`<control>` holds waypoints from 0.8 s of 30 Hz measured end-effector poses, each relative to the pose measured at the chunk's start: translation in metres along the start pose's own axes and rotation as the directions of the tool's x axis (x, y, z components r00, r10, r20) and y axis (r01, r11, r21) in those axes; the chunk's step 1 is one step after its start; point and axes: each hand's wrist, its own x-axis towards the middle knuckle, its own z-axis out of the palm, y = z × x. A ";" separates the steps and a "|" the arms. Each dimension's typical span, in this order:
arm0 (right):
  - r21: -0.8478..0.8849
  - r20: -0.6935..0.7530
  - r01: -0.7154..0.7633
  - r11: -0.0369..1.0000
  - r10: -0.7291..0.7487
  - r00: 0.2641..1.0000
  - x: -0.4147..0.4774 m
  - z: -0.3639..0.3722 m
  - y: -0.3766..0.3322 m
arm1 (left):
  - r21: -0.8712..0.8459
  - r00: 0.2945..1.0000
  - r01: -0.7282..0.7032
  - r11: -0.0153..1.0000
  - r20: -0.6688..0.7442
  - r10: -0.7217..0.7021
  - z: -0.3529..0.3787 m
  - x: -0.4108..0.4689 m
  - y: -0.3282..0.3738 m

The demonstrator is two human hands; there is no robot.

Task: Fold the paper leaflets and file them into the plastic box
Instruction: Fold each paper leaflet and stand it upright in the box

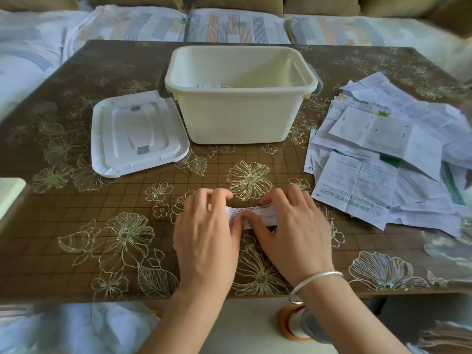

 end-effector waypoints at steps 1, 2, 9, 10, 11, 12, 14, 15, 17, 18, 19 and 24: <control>-0.028 0.003 -0.015 0.999 0.015 1.000 -0.002 0.001 -0.004 | -0.016 1.000 0.005 1.000 -0.005 -0.005 0.000 0.000 0.000; -0.060 0.003 -0.024 0.998 0.025 1.000 -0.003 0.001 -0.006 | -0.031 1.000 0.005 0.999 -0.008 -0.006 0.000 0.000 0.000; -0.115 0.077 -0.232 0.966 0.241 0.967 -0.006 -0.014 0.028 | -0.032 0.999 -0.025 0.999 0.019 0.026 0.001 0.000 -0.004; -0.097 0.075 -0.232 0.968 0.240 0.968 -0.005 -0.015 0.030 | -0.025 1.000 -0.024 0.999 0.017 0.025 0.001 0.000 -0.003; -0.069 0.060 -0.216 0.974 0.220 0.974 -0.004 -0.016 0.030 | -0.018 1.000 -0.021 1.000 0.011 0.021 0.002 0.000 -0.003; -0.023 0.026 -0.193 0.981 0.194 0.981 -0.002 -0.016 0.027 | -0.012 1.000 -0.017 1.000 0.007 0.017 0.002 0.000 -0.003; 0.059 -0.056 -0.111 0.992 0.114 0.992 0.002 -0.017 0.014 | 0.005 1.000 -0.018 1.000 0.006 0.018 0.003 0.000 -0.004; 0.063 -0.059 -0.051 0.997 0.055 0.997 0.003 -0.017 0.008 | 0.012 1.000 -0.022 1.000 0.007 0.022 0.003 0.000 -0.004; 0.031 0.030 0.031 0.999 -0.032 0.999 0.002 -0.011 -0.001 | 0.019 1.000 -0.025 1.000 0.018 0.025 0.002 0.000 -0.004; 0.028 0.068 0.032 0.999 -0.034 0.997 0.001 -0.007 -0.002 | 0.018 0.999 -0.034 0.999 0.032 0.034 0.000 0.002 -0.004; 0.040 0.086 0.016 0.999 -0.019 0.996 0.000 -0.004 -0.001 | 0.014 0.997 -0.051 0.999 0.052 0.050 -0.001 0.004 -0.006; 0.102 0.082 -0.020 0.995 0.012 0.997 -0.002 0.000 0.005 | -0.092 0.953 -0.198 0.976 0.216 0.214 -0.013 0.012 -0.035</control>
